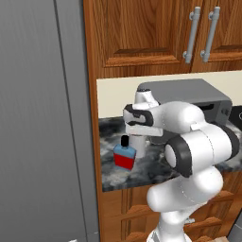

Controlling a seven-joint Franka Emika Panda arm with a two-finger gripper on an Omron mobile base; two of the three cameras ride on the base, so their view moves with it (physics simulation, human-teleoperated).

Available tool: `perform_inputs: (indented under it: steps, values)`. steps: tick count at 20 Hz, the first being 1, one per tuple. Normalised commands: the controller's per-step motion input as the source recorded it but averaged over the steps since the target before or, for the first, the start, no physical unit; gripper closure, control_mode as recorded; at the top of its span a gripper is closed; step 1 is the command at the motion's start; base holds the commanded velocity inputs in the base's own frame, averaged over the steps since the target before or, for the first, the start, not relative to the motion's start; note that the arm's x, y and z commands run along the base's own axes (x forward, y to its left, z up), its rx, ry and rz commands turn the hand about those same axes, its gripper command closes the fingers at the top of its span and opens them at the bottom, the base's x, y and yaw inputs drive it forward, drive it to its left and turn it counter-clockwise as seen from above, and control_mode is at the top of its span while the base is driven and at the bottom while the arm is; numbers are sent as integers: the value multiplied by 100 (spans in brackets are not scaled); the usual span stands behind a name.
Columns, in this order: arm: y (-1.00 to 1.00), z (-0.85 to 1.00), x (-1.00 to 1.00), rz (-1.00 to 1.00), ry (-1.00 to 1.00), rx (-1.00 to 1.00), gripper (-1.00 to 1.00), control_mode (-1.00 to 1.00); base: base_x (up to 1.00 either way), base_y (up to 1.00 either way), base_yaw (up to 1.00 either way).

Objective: Place the microwavable item in the microwave. Then, close the microwave door and press the start button.

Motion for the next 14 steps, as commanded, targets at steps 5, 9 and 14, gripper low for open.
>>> perform_inputs:
  steps: [5,9,14]
  values:
    - [0,6,-40,-1,-15,0,100,-100,0,0,0]
    - [-1,39,-47,-9,-23,0,100,-100,0,0,0]
    - [-20,64,-13,-13,-16,0,100,-100,0,0,0]
